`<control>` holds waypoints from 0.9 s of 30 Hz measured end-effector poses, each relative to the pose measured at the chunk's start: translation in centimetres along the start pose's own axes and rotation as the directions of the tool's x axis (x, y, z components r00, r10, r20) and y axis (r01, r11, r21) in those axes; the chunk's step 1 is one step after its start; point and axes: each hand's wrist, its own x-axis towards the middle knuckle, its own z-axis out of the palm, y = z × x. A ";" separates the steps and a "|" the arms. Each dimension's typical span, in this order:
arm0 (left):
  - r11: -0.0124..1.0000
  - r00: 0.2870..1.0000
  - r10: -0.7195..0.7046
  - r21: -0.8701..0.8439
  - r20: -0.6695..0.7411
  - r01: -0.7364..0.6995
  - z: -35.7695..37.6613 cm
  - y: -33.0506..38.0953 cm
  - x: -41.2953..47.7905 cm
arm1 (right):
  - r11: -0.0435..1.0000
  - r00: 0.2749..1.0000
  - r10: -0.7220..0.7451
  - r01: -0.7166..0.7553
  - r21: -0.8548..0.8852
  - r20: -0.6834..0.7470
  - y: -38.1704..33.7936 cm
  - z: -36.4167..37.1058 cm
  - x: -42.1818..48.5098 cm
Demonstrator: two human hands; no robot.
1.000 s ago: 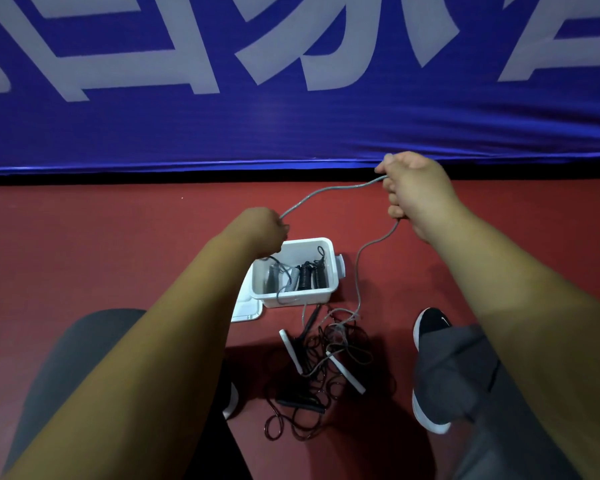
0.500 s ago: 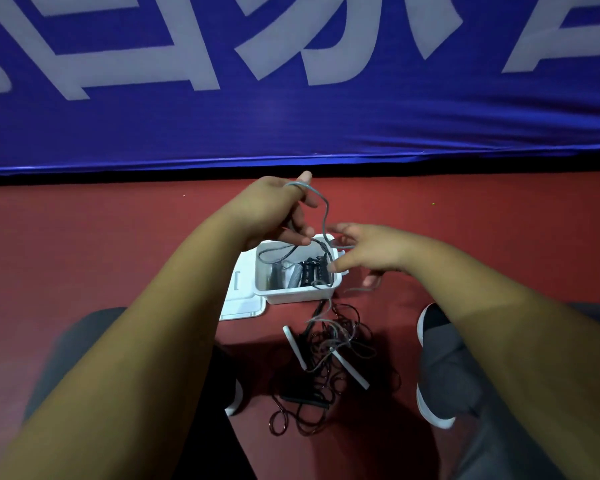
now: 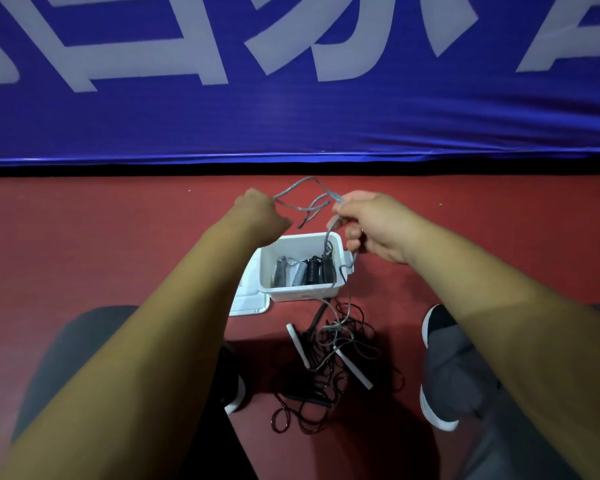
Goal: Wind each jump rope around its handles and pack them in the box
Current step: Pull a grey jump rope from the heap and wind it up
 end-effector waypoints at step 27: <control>0.521 0.807 0.485 -0.852 0.337 0.043 4.7 4.3 -1.5 | 0.987 0.936 0.114 -0.067 0.149 -0.333 -2.3 -5.4 1.3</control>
